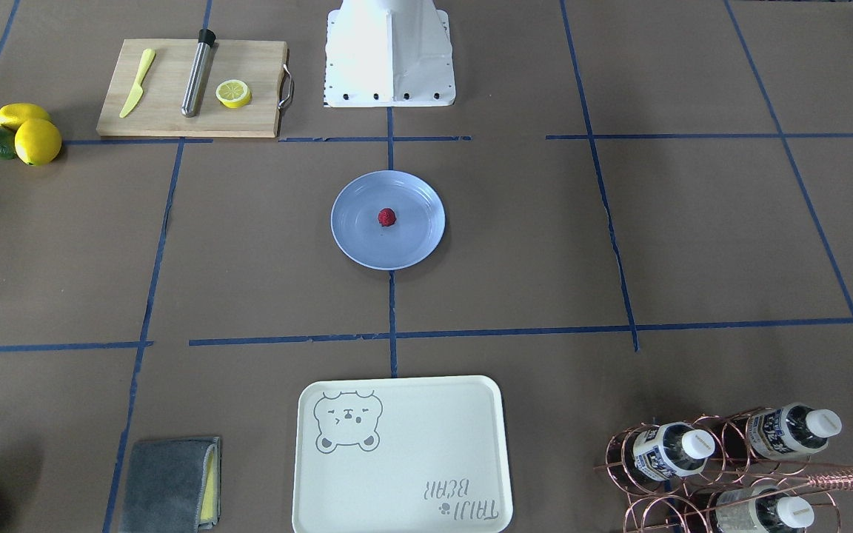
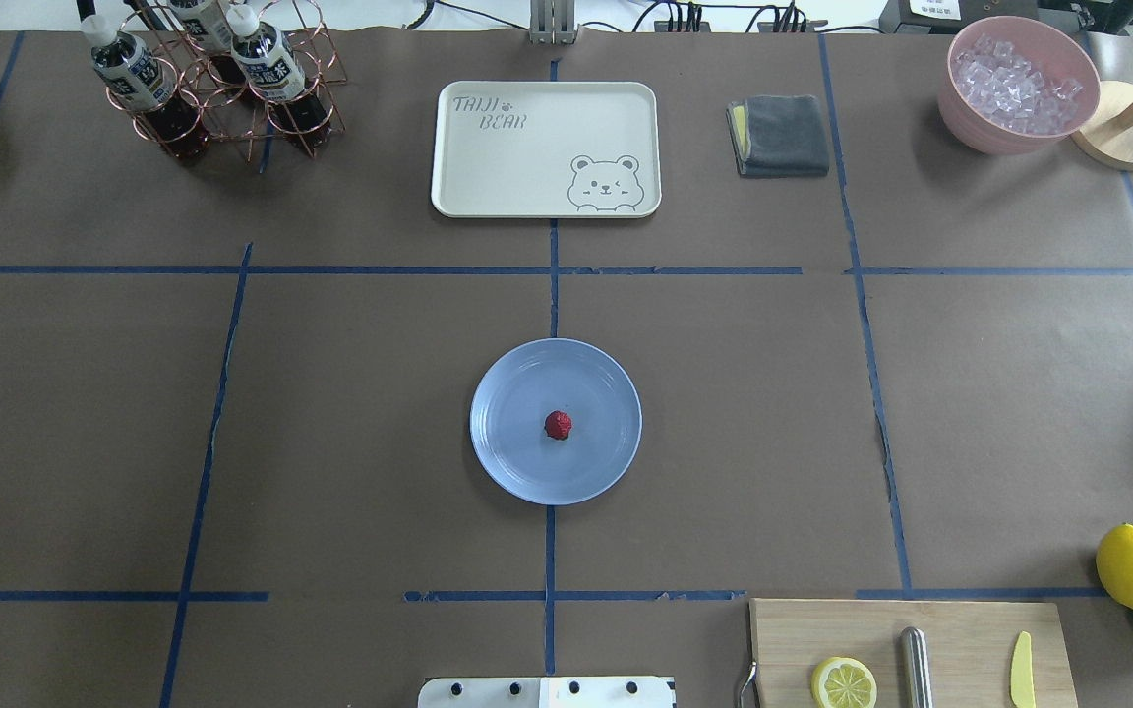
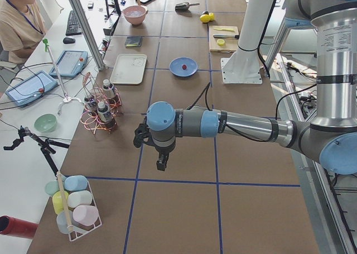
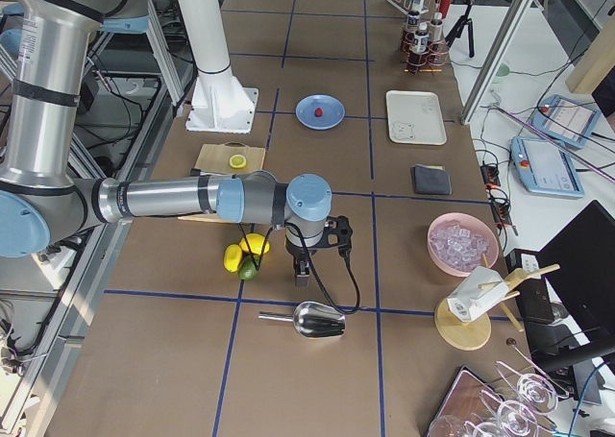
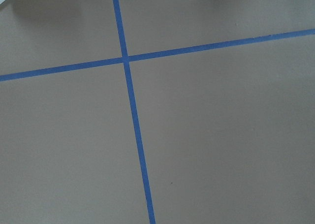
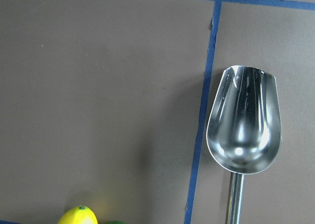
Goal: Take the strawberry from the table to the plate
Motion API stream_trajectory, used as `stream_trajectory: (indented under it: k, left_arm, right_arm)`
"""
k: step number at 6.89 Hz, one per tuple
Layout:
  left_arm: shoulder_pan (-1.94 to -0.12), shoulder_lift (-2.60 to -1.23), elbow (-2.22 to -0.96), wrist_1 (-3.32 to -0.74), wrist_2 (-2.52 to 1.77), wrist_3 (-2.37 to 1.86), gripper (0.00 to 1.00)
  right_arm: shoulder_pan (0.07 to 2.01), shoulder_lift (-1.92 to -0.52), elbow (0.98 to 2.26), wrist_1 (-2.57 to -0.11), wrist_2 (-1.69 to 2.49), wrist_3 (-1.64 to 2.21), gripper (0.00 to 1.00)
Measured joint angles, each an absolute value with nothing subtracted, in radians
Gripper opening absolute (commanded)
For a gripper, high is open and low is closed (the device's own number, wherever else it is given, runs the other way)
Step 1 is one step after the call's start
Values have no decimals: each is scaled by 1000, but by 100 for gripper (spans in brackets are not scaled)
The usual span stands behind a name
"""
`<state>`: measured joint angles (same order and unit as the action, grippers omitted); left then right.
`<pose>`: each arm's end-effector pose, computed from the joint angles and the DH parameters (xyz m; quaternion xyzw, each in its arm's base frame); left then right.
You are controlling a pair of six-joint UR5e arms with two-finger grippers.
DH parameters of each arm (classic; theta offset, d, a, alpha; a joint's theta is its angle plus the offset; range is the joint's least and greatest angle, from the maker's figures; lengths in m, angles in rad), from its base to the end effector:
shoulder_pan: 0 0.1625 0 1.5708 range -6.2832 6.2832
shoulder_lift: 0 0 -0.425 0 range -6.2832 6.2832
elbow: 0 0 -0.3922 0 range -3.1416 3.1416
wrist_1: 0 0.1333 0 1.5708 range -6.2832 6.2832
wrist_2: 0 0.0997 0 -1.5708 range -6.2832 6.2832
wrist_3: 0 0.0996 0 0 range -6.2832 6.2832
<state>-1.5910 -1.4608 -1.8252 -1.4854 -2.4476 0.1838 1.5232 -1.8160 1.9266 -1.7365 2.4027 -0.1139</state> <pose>-0.0657 -0.4435 0.5862 0.0698 0.4194 0.0864 0.9010 0.0414 -0.3849 0.6040 -0.0118 -0.4045 -0.0627 0.9123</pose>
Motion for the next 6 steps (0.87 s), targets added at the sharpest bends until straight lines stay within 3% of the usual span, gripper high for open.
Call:
stream_trajectory:
  k: [6]
  left_arm:
    - [-1586,-1443,-1821,-1538,-2438,193,100]
  right_arm:
    - [1523,-1805,1928,-1735,2400,-113,100]
